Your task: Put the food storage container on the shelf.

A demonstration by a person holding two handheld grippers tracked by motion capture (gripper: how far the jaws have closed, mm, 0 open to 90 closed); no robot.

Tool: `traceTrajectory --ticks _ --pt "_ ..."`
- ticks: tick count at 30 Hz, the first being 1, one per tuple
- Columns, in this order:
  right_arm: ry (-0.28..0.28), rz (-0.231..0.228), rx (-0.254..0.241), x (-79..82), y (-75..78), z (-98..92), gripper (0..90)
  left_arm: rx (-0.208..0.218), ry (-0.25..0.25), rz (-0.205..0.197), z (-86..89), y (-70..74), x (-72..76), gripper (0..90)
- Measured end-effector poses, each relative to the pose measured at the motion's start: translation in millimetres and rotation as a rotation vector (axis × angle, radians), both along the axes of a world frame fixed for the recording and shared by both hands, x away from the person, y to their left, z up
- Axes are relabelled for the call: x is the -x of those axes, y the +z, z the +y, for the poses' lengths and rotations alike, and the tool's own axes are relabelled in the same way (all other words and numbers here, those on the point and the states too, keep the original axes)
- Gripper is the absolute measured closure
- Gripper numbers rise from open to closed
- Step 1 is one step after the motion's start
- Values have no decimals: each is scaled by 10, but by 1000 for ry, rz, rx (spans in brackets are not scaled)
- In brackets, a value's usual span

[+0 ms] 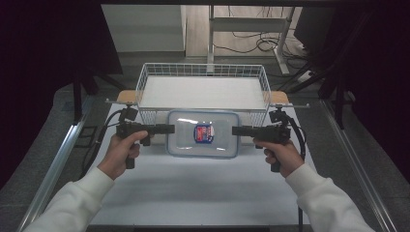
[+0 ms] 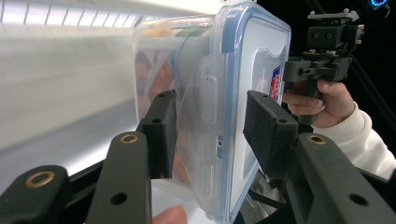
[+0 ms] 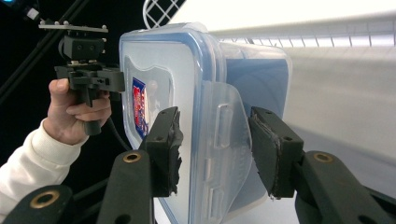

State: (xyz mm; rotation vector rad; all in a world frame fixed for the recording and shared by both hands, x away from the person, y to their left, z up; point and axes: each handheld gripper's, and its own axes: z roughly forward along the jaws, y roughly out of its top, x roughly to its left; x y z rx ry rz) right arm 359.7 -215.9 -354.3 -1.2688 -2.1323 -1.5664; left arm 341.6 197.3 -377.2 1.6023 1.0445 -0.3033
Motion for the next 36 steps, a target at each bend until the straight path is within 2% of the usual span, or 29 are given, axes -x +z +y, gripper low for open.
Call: traceTrajectory --ticks 4,5,9,10,11,13,17,22,23,24,26,27,28,30,32,36 --pt "2 -5 7 -110 148 9 540 1 -1 -2 7 97 -81 553" --pt "2 -10 7 -134 187 13 540 4 4 -8 8 175 -127 553" --pt "1 -31 2 -214 349 15 540 12 7 -34 19 331 -212 554" --pt "1 -31 2 -214 349 15 540 12 7 -34 19 331 -212 554" --pt "0 -42 4 -255 427 16 540 12 2 -40 19 394 -267 554" --pt "-1 -51 6 -302 497 13 540 14 1 -44 19 421 -295 554" --pt "-4 -59 -2 -377 563 14 542 30 11 -58 34 533 -417 556" --pt "-8 -60 -18 -575 671 23 541 15 8 -65 49 688 -623 557" --pt "-8 -60 -18 -575 671 23 541 15 8 -65 49 688 -623 557" --pt "-8 -63 -21 -654 702 28 541 17 12 -66 58 727 -706 557" --pt "-11 -56 -24 -694 717 32 541 21 17 -63 58 739 -750 557" --pt "-12 -51 -23 -784 743 36 542 24 15 -50 59 747 -845 557" --pt "-12 -51 -23 -784 743 36 542 24 15 -50 59 747 -845 556" --pt "-10 -47 -14 -882 757 38 541 20 12 -45 60 742 -934 556" --pt "-2 -42 -8 -1020 767 46 541 26 20 -34 61 728 -997 555" --pt "-2 -17 -1 -1136 748 80 541 27 35 -13 85 665 -1100 552"
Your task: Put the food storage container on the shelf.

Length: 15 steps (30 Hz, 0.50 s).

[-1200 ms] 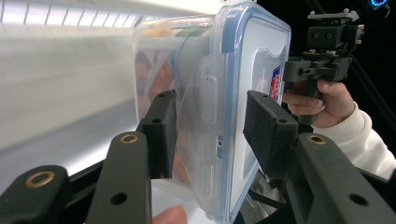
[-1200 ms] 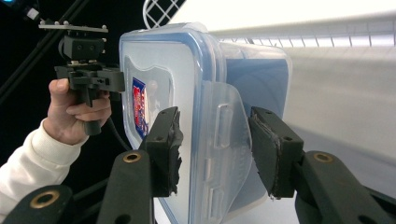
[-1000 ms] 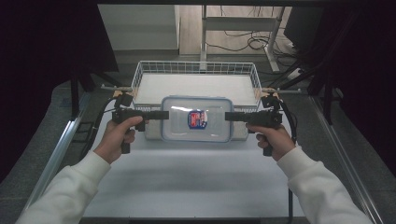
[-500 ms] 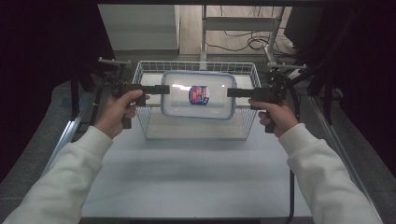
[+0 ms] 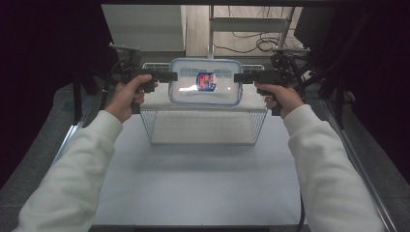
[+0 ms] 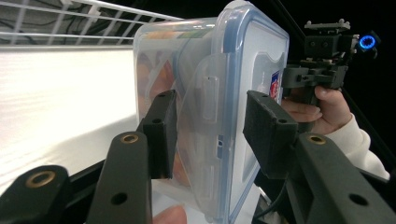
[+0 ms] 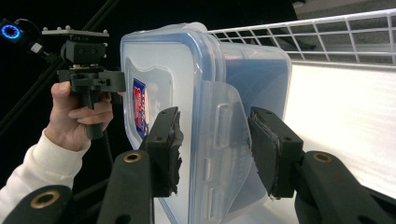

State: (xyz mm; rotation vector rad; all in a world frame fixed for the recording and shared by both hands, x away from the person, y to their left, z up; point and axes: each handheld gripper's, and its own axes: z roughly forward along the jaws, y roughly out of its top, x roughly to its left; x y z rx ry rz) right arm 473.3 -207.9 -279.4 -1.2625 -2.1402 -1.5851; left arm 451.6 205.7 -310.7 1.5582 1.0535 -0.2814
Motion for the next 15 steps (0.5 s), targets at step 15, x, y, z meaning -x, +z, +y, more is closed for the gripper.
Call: traceTrajectory --ticks 15 --pt "-38 139 29 -277 -93 54 517 40 29 98 4 -138 -201 558"
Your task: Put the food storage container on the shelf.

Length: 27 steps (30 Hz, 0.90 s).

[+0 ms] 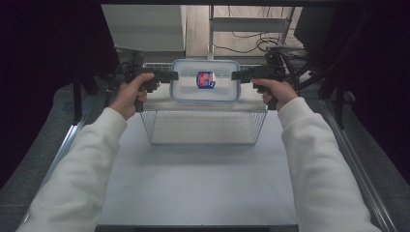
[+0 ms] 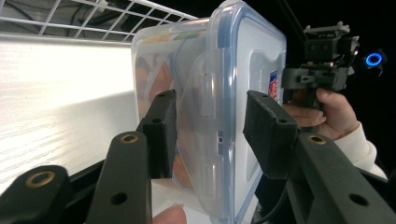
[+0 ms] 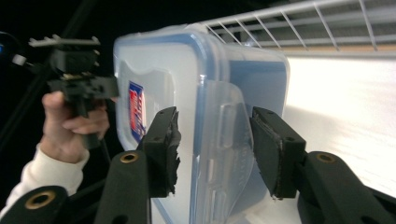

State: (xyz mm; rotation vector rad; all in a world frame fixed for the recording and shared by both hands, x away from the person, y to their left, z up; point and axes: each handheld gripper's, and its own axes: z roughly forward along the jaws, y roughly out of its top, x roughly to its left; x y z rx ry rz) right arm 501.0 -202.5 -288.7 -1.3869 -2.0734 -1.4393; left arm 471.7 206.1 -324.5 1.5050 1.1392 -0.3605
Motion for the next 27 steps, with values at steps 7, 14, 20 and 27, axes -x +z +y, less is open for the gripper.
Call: traceTrajectory --ticks 7,14,20,27 --pt "-64 91 9 -101 -9 40 501 20 21 45 5 -53 -93 554" --pt "-123 157 20 -193 -31 81 488 27 39 84 0 -92 -165 539" --pt "-164 175 45 -229 -36 115 484 -5 74 116 -34 -77 -211 522" --pt "-195 181 79 -242 -42 156 478 -26 111 123 -48 -72 -241 529"
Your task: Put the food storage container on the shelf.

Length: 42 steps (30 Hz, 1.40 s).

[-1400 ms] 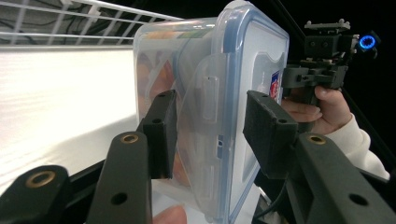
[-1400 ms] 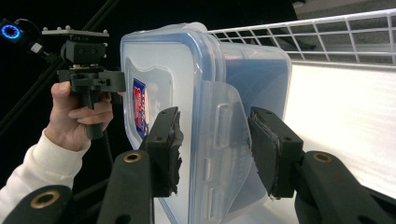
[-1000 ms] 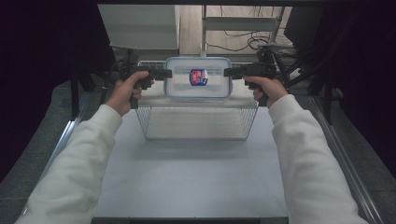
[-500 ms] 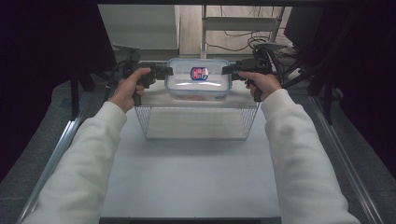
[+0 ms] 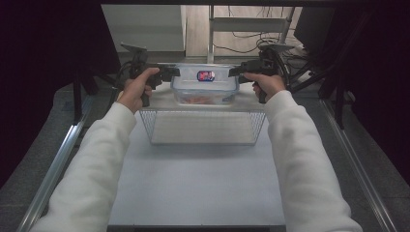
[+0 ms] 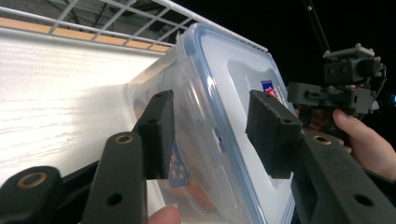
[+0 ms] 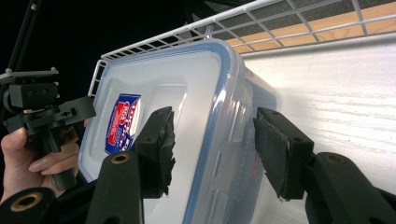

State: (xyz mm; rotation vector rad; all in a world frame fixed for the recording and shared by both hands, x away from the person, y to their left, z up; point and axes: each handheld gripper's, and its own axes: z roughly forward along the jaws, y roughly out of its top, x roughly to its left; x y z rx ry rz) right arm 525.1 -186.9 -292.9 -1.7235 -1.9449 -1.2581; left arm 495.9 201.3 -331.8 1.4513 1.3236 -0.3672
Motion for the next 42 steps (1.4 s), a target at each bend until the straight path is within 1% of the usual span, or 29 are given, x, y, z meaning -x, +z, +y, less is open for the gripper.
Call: traceTrajectory --ticks 12,13,14,15,16,17,18,19,20,21,22,23,24,25,26,28,29,30,31,32,33,34,35,36,37,38,39,41,42 --pt "-3 -19 5 14 -4 2 475 0 -3 -6 2 -4 7 529" --pt "-4 -23 8 16 -1 6 465 -1 -3 -9 2 -5 7 528" --pt "-1 -21 4 18 1 9 432 -1 -3 -9 2 -5 7 525" --pt "2 -18 -1 20 2 18 405 -7 -4 -23 -7 -7 12 516" --pt "2 -18 -1 20 2 18 405 -7 -4 -23 -7 -7 12 484" --pt "0 -23 -5 25 2 28 386 -12 0 -30 -16 -9 15 484" --pt "-9 -31 2 43 11 50 368 -23 15 -38 -34 -7 24 399" --pt "-11 -44 10 52 20 58 358 -23 15 -38 -34 -7 24 368" --pt "-11 -44 10 52 20 58 358 -36 27 -53 -36 4 33 368" --pt "-32 -86 15 81 62 62 349 -64 53 -93 -23 46 58 330" --pt "-32 -86 15 81 62 62 349 -64 53 -93 -23 46 58 318" --pt "-44 -114 20 96 89 61 349 -60 60 -107 -8 65 65 318" --pt "-43 -147 27 117 142 49 329 -59 69 -144 14 123 96 284" --pt "-43 -147 27 117 142 49 329 -59 69 -144 14 123 96 283" --pt "-33 -168 35 147 193 29 316 -66 71 -162 21 157 117 279" --pt "-25 -179 42 170 216 16 309 -92 68 -199 20 223 169 274" --pt "-21 -192 49 193 241 2 296 -98 72 -224 16 254 209 267" --pt "0 -243 68 255 287 -37 286 -126 78 -274 15 305 301 258" --pt "15 -272 79 291 309 -59 287 -126 78 -274 15 305 301 257" --pt "33 -303 90 333 332 -75 287 -114 74 -306 20 339 393 257" --pt "33 -303 90 333 332 -75 287 -114 74 -306 20 339 393 257" --pt "54 -331 104 379 356 -86 283 -129 66 -322 16 362 452 257" --pt "73 -361 105 436 380 -97 278 -148 61 -335 10 379 491 256" --pt "100 -401 100 520 405 -124 279 -181 31 -368 3 415 592 257" --pt "100 -401 100 520 405 -124 279 -181 31 -368 3 415 592 258" --pt "125 -435 98 612 419 -163 279 -193 20 -381 3 429 644 259" --pt "125 -435 98 612 419 -163 279 -195 9 -390 4 438 693 259" --pt "151 -454 69 695 416 -216 279 -186 -6 -398 10 441 784 262" --pt "153 -474 71 770 396 -282 280 -192 -11 -405 16 442 826 261"
